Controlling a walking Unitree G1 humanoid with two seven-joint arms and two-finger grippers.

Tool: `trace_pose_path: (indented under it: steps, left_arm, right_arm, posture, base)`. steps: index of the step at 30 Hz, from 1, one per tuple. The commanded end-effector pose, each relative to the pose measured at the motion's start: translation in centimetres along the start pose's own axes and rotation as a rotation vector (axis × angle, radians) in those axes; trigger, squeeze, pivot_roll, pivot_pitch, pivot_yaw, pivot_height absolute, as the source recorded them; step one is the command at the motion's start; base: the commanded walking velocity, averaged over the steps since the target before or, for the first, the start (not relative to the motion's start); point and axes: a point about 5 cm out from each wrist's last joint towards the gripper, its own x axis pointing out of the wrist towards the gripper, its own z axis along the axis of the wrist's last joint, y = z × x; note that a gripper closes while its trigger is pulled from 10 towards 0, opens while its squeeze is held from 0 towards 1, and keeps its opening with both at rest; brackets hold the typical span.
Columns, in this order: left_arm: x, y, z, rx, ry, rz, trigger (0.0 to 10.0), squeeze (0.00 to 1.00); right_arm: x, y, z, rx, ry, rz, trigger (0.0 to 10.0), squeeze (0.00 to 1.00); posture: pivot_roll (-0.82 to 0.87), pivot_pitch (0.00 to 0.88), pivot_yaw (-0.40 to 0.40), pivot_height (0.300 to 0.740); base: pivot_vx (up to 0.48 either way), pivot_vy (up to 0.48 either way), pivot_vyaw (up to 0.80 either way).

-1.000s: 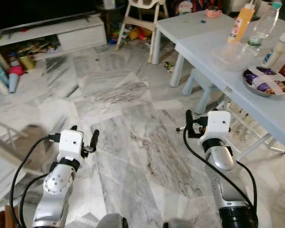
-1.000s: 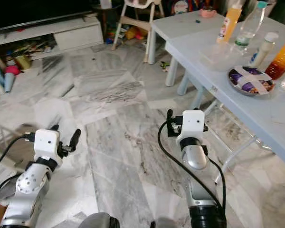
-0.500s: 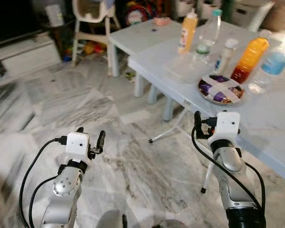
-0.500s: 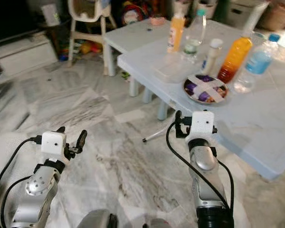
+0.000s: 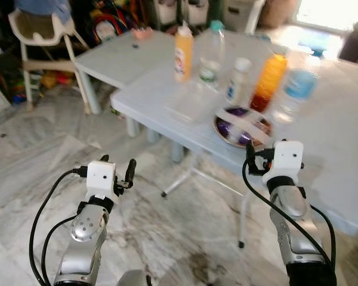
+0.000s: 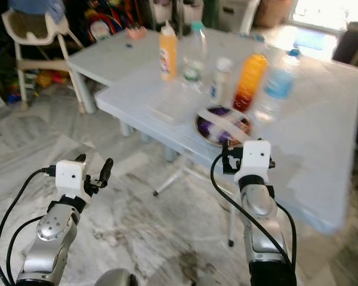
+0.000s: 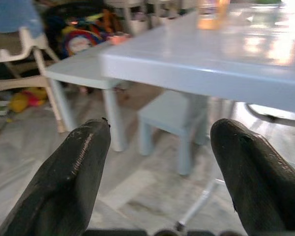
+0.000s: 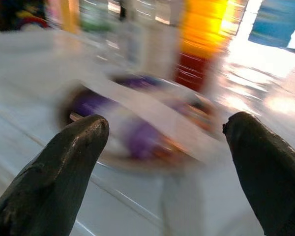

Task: Restocking fridge

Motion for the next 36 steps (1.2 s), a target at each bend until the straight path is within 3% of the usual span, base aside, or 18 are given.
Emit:
trace_pose_path:
  steps: [1, 8, 13, 27, 36]
  left_arm:
    - [-0.22, 0.92, -0.15, 0.007, 0.009, 0.026, 10.0, 0.0]
    - [-0.21, 0.71, -0.03, 0.009, -0.002, 0.009, 10.0, 0.0]
    - [-0.15, 0.46, 0.38, 0.025, -0.033, -0.009, 10.0, 0.0]
    - [-0.11, 0.33, 0.62, 0.022, -0.05, -0.026, 10.0, 0.0]
    - [-0.18, 0.48, 0.55, 0.027, -0.042, -0.016, 10.0, 0.0]
  right_arm:
    - [0.06, 1.17, 0.3, 0.009, -0.013, 0.038, 10.0, 0.0]
    - [-0.12, 1.38, 0.2, 0.006, -0.013, 0.049, 10.0, 0.0]
    - [-0.2, 1.48, 0.21, 0.01, -0.009, 0.042, 10.0, 0.0]
    - [-0.55, 1.53, 0.03, 0.019, -0.005, 0.032, 10.0, 0.0]
    - [-0.01, 1.15, 0.18, 0.089, -0.007, 0.002, 10.0, 0.0]
  posture:
    - [0.07, 0.04, -0.001, 0.74]
    - [0.07, 0.04, -0.002, 0.74]
    - [0.07, 0.048, 0.0, 0.74]
    - [0.07, 0.053, 0.005, 0.74]
    - [0.08, 0.055, 0.012, 0.74]
  base:
    - [0.285, 0.386, 0.0]
    - [0.251, 0.409, 0.0]
    - [0.262, 0.4, -0.8]
    - [0.0, 0.0, -0.8]
    - [0.0, 0.0, -0.53]
